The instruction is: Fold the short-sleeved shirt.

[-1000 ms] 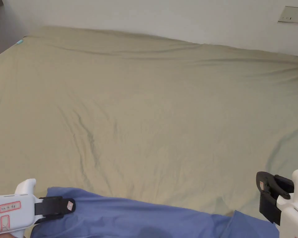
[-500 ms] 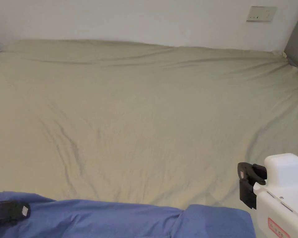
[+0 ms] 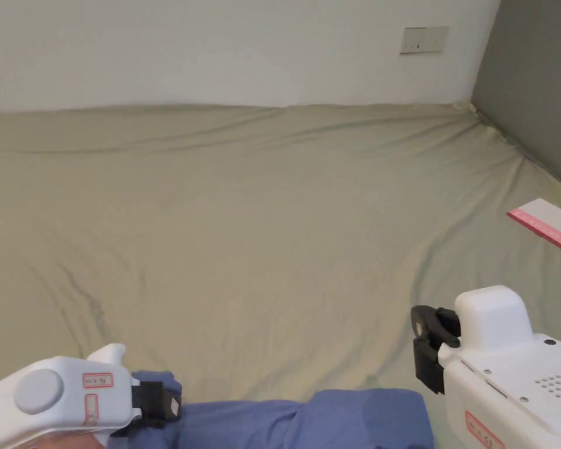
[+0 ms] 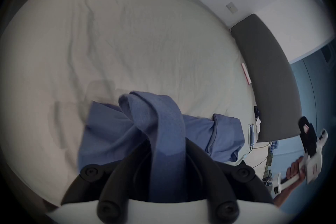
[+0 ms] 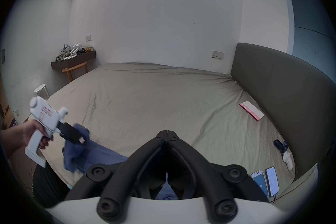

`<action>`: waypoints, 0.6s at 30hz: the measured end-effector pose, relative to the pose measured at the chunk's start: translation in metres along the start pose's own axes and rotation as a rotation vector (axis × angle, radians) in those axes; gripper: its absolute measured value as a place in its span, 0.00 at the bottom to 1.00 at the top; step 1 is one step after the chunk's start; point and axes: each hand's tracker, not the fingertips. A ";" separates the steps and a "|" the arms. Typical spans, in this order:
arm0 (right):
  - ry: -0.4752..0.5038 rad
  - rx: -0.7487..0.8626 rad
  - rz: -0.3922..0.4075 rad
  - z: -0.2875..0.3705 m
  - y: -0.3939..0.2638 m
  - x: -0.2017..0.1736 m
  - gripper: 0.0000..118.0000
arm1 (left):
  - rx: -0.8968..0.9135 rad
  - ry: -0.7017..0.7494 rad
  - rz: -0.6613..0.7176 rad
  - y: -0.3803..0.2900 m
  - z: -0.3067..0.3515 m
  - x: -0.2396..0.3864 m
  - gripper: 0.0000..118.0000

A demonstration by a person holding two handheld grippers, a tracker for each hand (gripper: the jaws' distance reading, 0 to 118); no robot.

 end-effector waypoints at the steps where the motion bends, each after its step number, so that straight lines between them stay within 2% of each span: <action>1: -0.005 0.002 -0.003 0.002 -0.001 0.003 0.02 | -0.016 -0.007 0.027 0.003 -0.018 -0.005 0.10; 4: -0.017 0.003 -0.016 0.001 -0.006 0.018 0.02 | -0.057 0.007 0.086 0.000 -0.053 0.001 0.10; 5: -0.021 0.002 -0.022 0.001 -0.006 0.021 0.02 | -0.070 0.034 0.114 -0.004 -0.061 0.006 0.12; 6: -0.024 0.002 -0.027 0.001 -0.007 0.023 0.02 | -0.073 0.045 0.140 -0.006 -0.067 0.007 0.19; 7: -0.027 0.001 -0.032 0.001 -0.006 0.023 0.02 | -0.074 0.020 0.179 -0.009 -0.072 0.006 0.34; 8: -0.029 -0.001 -0.036 0.000 -0.007 0.025 0.02 | -0.072 -0.077 0.232 -0.011 -0.073 0.007 0.65; 9: -0.030 -0.004 -0.038 -0.001 -0.007 0.026 0.02 | -0.069 -0.176 0.264 -0.013 -0.073 0.008 0.86; 10: -0.031 -0.007 -0.040 -0.002 -0.007 0.027 0.02 | -0.087 -0.282 0.289 -0.013 -0.070 0.009 1.00; 12: -0.032 -0.012 -0.042 -0.004 -0.007 0.028 0.02 | -0.092 -0.369 0.322 -0.011 -0.056 0.010 0.99; 15: -0.029 -0.016 -0.043 -0.008 -0.009 0.031 0.02 | 0.025 -0.384 0.265 -0.007 -0.016 0.007 0.98; 16: -0.026 -0.015 -0.044 -0.008 -0.009 0.031 0.02 | 0.067 -0.362 0.220 -0.006 -0.002 0.004 0.95; 17: -0.024 -0.015 -0.044 -0.009 -0.009 0.031 0.02 | 0.115 -0.313 0.159 -0.006 0.006 0.003 0.82; 18: -0.022 -0.014 -0.043 -0.010 -0.009 0.030 0.02 | 0.154 -0.266 0.108 -0.007 0.016 0.001 0.76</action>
